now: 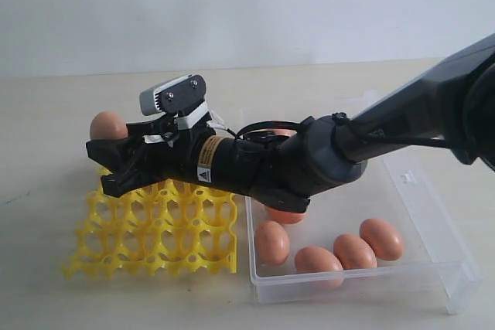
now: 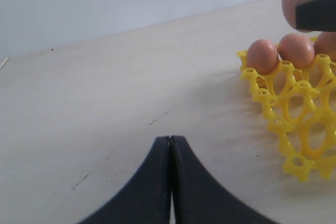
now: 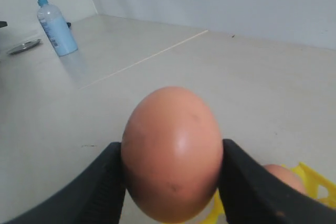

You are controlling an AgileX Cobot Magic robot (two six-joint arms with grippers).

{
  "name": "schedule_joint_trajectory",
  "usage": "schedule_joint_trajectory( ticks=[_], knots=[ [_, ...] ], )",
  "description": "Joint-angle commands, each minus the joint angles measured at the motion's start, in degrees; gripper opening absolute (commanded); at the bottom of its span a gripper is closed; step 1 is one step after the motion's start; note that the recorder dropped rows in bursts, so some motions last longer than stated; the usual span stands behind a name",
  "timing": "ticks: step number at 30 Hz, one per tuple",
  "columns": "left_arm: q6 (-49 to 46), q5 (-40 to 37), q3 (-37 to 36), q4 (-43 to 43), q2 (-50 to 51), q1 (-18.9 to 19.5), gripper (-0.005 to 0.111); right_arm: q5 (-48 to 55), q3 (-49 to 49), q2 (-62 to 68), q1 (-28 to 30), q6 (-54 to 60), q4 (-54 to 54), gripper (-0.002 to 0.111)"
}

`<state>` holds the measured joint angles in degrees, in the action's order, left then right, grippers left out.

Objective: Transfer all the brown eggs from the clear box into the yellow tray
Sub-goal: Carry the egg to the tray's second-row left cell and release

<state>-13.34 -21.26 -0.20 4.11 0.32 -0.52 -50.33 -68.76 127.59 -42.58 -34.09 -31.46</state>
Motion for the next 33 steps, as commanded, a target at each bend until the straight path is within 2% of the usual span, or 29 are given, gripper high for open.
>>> schedule_joint_trajectory(
  ticks=[1,14,21,24,29,33],
  knots=[
    [-0.1,0.43,0.2,0.08,-0.32,-0.08,0.0,0.75,-2.22,2.44,-0.06,-3.32,-2.71,0.0],
    [-0.1,0.43,0.2,0.08,-0.32,-0.08,0.0,0.95,-7.31,7.26,-0.06,-9.48,-3.39,0.0],
    [-0.1,0.43,0.2,0.08,-0.32,-0.08,0.0,5.63,-7.67,7.39,-0.06,-11.37,-3.79,0.002],
    [-0.1,0.43,0.2,0.08,-0.32,-0.08,0.0,5.63,-7.67,7.39,-0.06,-11.35,-4.47,0.01],
    [-0.1,0.43,0.2,0.08,-0.32,-0.08,0.0,7.61,-7.67,7.39,-0.06,-11.07,-4.49,0.036],
    [-0.1,0.43,0.2,0.08,-0.32,-0.08,0.0,7.86,-7.67,7.39,-0.06,-11.07,-4.49,0.049]
  ],
)
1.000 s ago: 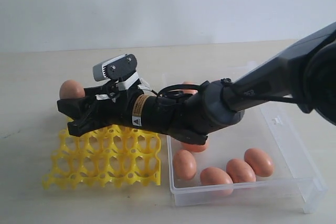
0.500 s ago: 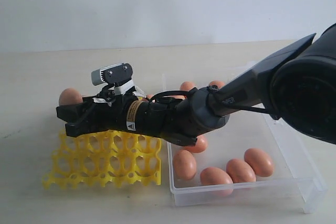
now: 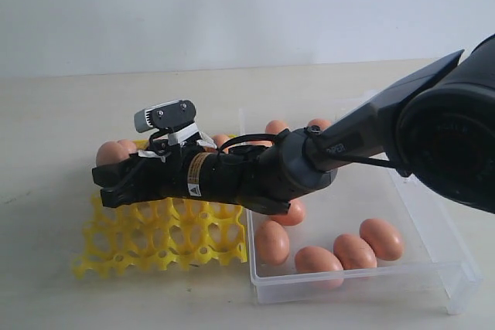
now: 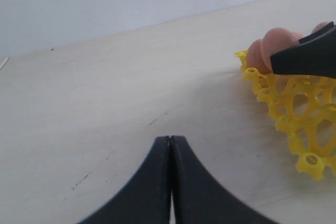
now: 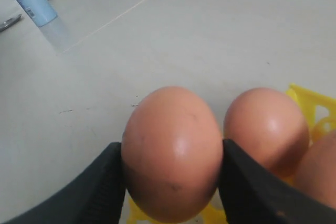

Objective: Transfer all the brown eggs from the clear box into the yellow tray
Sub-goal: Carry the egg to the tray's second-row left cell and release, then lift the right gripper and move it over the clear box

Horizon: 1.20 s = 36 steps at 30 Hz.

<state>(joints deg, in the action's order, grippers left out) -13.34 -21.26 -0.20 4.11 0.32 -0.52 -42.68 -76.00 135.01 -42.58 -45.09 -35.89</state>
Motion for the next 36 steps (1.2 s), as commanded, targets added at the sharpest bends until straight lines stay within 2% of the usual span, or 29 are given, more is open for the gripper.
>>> schedule_joint_trajectory(
  ticks=[1,7,13,17,20,25,28,33,34,35,36],
  knots=[
    [-0.1,0.43,0.2,0.08,-0.32,-0.08,0.0,0.21,-0.43,-0.03,-0.06,0.05,-0.06,0.05],
    [-0.1,0.43,0.2,0.08,-0.32,-0.08,0.0,0.09,-0.43,-0.03,-0.06,0.05,-0.06,0.051],
    [-0.1,0.43,0.2,0.08,-0.32,-0.08,0.0,0.09,-0.43,-0.03,-0.06,0.05,-0.06,0.065],
    [-0.1,0.43,0.2,0.08,-0.32,-0.08,0.0,0.09,-0.43,-0.68,-0.06,0.05,-0.41,0.064],
    [-0.1,0.43,0.2,0.08,-0.32,-0.08,0.0,0.21,-0.43,-3.33,-0.06,0.05,-0.66,0.055],
    [-0.1,0.43,0.2,0.08,-0.32,-0.08,0.0,4.86,-0.43,-12.63,0.05,-0.09,-3.83,0.023],
    [-0.1,0.43,0.2,0.08,-0.32,-0.08,0.0,17.15,-0.43,-19.88,0.27,-1.63,-10.25,0.0],
    [-0.1,0.43,0.2,0.08,-0.32,-0.08,0.0,53.3,-0.43,-31.0,0.4,-2.1,-12.78,0.0],
    [-0.1,0.43,0.2,0.08,-0.32,-0.08,0.0,66.84,-0.43,-33.74,1.11,5.45,-7.74,0.0],
    [-0.1,0.43,0.2,0.08,-0.32,-0.08,0.0,73.3,-0.43,-34.72,1.73,11.73,-3.66,0.0],
    [-0.1,0.43,0.2,0.08,-0.32,-0.08,0.0,84.71,-0.43,-36.03,3.1,21.72,4.47,0.0]
  ],
)
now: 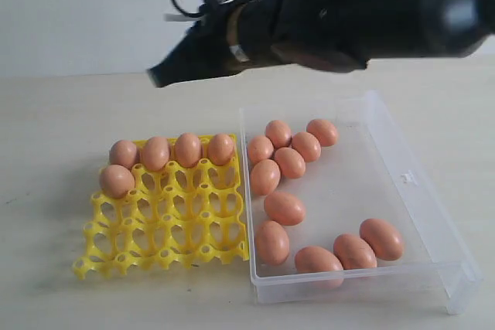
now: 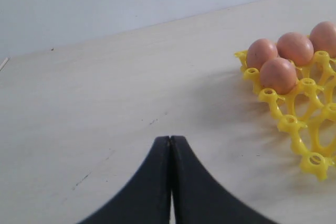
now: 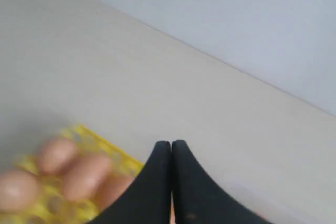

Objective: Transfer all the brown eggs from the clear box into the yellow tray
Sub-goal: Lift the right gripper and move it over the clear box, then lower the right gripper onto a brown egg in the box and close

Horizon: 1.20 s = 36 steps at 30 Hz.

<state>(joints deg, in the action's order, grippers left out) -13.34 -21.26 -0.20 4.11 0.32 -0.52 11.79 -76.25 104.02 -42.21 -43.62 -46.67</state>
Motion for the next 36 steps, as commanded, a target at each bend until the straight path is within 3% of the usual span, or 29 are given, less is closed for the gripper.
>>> schedule_joint_trajectory(
  ticks=[1,2,4,8,10,13,15,19,36],
  knots=[
    [-0.1,0.43,0.2,0.08,-0.32,-0.08,0.0,34.99,-0.18,-5.34,3.38,25.68,20.64,0.0],
    [-0.1,0.43,0.2,0.08,-0.32,-0.08,0.0,42.66,-0.07,-5.34,4.76,32.71,29.11,0.0],
    [-0.1,0.43,0.2,0.08,-0.32,-0.08,0.0,47.67,2.38,-5.34,6.1,34.19,31.61,0.0],
    [-0.1,0.43,0.2,0.08,-0.32,-0.08,0.0,48.74,7.92,-5.34,7.69,34.08,31.24,0.004],
    [-0.1,0.43,0.2,0.08,-0.32,-0.08,0.0,48.2,11.71,-5.58,7.69,34.08,30.95,0.017],
    [-0.1,0.43,0.2,0.08,-0.32,-0.08,0.0,44.87,16.01,-5.81,7.98,31.42,30.08,0.049],
    [-0.1,0.43,0.2,0.08,-0.32,-0.08,0.0,42.21,17.67,-5.81,7.98,30.29,30.08,0.058],
    [-0.1,0.43,0.2,0.08,-0.32,-0.08,0.0,35.99,18.91,-5.41,8.57,30.04,29.71,0.059],
    [-0.1,0.43,0.2,0.08,-0.32,-0.08,0.0,34.65,18.91,2.37,10.56,28.59,30.39,0.059]
  ],
)
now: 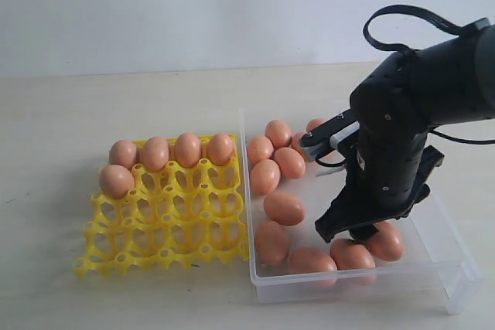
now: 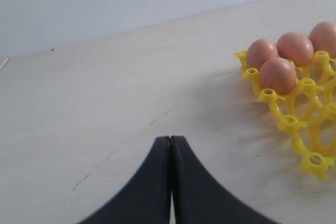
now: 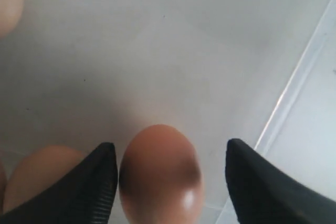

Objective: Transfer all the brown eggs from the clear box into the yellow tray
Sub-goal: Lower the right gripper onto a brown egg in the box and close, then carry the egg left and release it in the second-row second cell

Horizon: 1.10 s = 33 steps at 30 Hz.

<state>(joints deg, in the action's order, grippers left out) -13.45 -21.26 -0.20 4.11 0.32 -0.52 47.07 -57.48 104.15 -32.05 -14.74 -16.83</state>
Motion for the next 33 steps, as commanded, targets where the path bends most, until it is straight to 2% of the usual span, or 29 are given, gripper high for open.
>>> schedule_joint_trajectory(
  ticks=[1,3,4,6,8,9,13,15,17,18,19,21,24,29,33],
  knots=[
    [0.0,0.43,0.2,0.08,-0.32,-0.08,0.0,-0.75,0.14,2.61,0.52,-0.29,0.55,0.058],
    [0.0,0.43,0.2,0.08,-0.32,-0.08,0.0,-0.75,0.14,3.16,0.52,-0.29,0.55,0.053],
    [0.0,0.43,0.2,0.08,-0.32,-0.08,0.0,-0.75,0.14,3.24,0.52,-0.29,0.42,0.047],
    [0.0,0.43,0.2,0.08,-0.32,-0.08,0.0,-0.75,0.14,3.24,0.52,-0.29,-0.66,0.029],
    [0.0,0.43,0.2,0.08,-0.32,-0.08,0.0,-0.75,0.14,2.23,0.52,-0.29,-2.04,0.003],
    [0.0,0.43,0.2,0.08,-0.32,-0.08,0.0,-0.75,0.14,1.53,0.52,-0.29,-2.22,0.001],
    [0.0,0.43,0.2,0.08,-0.32,-0.08,0.0,-5.65,-0.65,-4.54,0.52,-0.07,-3.06,0.0],
    [0.0,0.43,0.2,0.08,-0.32,-0.08,0.0,-15.93,-0.65,-8.15,0.52,0.64,-1.24,0.0],
    [0.0,0.43,0.2,0.08,-0.32,-0.08,0.0,-28.9,-0.22,-10.87,-0.23,3.95,5.26,0.0],
    [0.0,0.43,0.2,0.08,-0.32,-0.08,0.0,-33.33,0.21,-11.45,-0.79,6.08,8.24,0.0],
    [0.0,0.43,0.2,0.08,-0.32,-0.08,0.0,-42.98,1.04,-11.4,-1.9,9.25,11.83,0.0],
    [0.0,0.43,0.2,0.08,-0.32,-0.08,0.0,-52.7,2.26,-10.61,-3.44,11.31,13.68,0.0],
    [0.0,0.43,0.2,0.08,-0.32,-0.08,0.0,-65.48,2.94,-7.55,-6.03,9.55,10.95,0.0],
    [0.0,0.43,0.2,0.08,-0.32,-0.08,0.0,-86.0,2.83,1.08,-7.21,-10.12,-7.59,0.0],
    [0.0,0.43,0.2,0.08,-0.32,-0.08,0.0,-94.01,2.17,8.38,-7.21,-12.99,-7.97,0.0]
  ],
)
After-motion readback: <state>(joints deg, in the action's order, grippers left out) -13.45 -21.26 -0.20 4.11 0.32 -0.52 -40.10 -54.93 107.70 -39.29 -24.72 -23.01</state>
